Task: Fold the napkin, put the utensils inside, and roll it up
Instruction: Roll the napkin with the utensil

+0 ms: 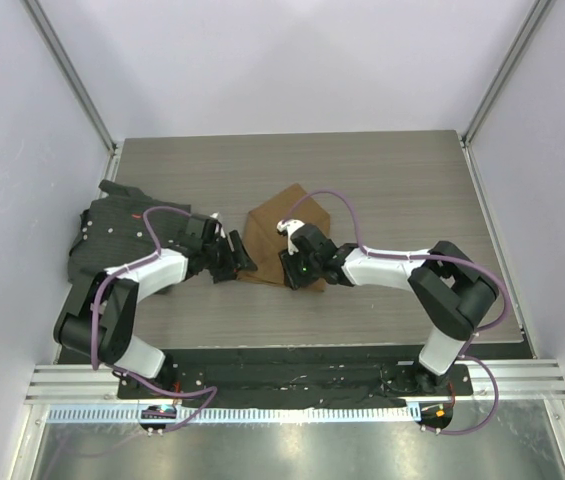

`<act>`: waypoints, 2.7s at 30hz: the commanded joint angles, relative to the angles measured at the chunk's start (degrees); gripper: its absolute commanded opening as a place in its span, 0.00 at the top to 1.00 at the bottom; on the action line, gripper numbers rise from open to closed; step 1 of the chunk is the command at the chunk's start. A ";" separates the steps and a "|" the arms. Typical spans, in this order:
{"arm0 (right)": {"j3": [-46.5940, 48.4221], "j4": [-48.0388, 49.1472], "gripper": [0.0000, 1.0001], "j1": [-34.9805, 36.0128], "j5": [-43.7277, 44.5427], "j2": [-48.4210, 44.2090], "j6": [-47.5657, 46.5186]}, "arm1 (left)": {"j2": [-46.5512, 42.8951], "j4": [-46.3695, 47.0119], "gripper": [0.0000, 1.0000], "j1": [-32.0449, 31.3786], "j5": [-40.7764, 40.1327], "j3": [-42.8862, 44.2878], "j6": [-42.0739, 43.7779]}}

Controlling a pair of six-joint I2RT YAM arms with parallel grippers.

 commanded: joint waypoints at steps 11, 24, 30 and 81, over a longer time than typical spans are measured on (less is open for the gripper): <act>0.90 1.72 0.63 0.17 -0.62 1.28 0.33 | 3.19 0.67 0.57 -0.65 -1.51 0.46 0.52; 1.79 1.81 0.52 5.88 10.86 -4.34 -12.39 | 5.56 -5.29 0.94 -0.65 -0.37 6.52 1.84; -0.41 10.15 0.36 10.45 16.59 -5.32 -20.13 | 7.93 -13.90 1.00 -0.39 2.44 12.06 4.39; 20.67 -16.79 0.99 7.65 -5.58 11.38 -24.10 | -5.68 -7.33 0.17 10.25 -5.89 2.49 0.96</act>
